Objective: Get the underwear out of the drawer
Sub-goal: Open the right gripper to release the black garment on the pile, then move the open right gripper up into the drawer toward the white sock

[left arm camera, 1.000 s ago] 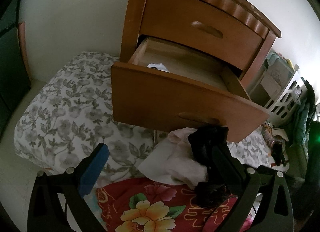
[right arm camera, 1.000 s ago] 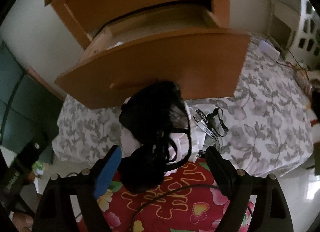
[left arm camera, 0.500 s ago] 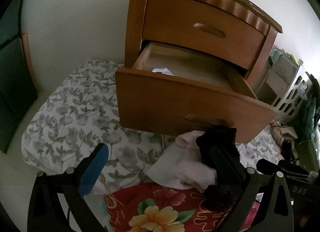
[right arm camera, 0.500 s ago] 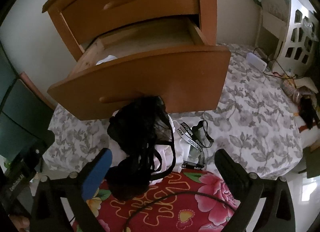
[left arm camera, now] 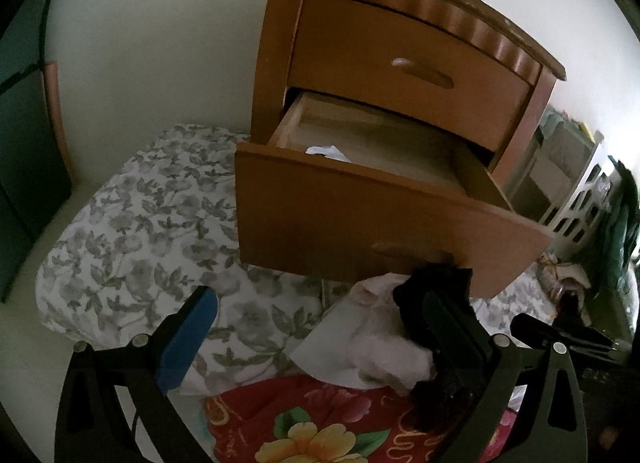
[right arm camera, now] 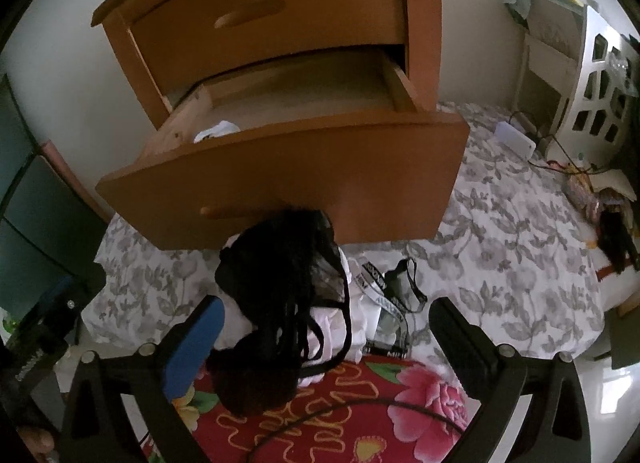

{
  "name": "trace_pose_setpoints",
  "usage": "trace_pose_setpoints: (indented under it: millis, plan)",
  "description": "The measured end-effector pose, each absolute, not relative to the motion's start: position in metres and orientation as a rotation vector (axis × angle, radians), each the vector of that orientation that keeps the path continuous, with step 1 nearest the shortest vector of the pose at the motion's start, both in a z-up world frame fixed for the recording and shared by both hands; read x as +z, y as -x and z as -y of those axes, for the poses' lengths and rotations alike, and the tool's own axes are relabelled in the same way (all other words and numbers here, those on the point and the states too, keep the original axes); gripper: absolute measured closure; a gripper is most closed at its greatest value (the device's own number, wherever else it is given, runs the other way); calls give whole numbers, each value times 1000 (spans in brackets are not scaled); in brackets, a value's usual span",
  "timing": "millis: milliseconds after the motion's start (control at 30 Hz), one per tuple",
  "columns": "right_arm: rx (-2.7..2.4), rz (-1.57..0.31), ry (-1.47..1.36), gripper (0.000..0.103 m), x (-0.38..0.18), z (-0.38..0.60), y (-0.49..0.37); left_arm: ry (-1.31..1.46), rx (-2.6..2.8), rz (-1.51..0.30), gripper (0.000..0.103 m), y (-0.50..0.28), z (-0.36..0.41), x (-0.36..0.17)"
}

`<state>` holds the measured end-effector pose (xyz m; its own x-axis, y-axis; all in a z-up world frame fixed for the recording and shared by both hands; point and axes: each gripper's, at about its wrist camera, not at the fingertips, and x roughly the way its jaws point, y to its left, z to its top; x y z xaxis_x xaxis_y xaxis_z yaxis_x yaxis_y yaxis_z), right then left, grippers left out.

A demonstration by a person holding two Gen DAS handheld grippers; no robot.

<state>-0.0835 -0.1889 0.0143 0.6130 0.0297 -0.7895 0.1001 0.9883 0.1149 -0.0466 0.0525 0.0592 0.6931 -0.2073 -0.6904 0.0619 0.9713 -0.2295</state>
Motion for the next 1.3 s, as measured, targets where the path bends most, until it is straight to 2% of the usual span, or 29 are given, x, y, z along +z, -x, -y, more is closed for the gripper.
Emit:
trace_pose_setpoints:
  millis: [467, 833, 1067, 1300]
  plan:
    - [10, -883, -127, 0, 25, 195, 54, 202, -157, -848, 0, 26, -52, 43]
    - [136, -834, -28, 0, 82, 177, 2, 176, -152, -870, 0, 4, -48, 39]
    - [224, -953, 15, 1, 95, 160, -60, 177, -141, -881, 0, -7, -53, 34]
    - [260, -1127, 17, 11, 73, 144, -114, 198, -141, -902, 1, -16, -59, 24]
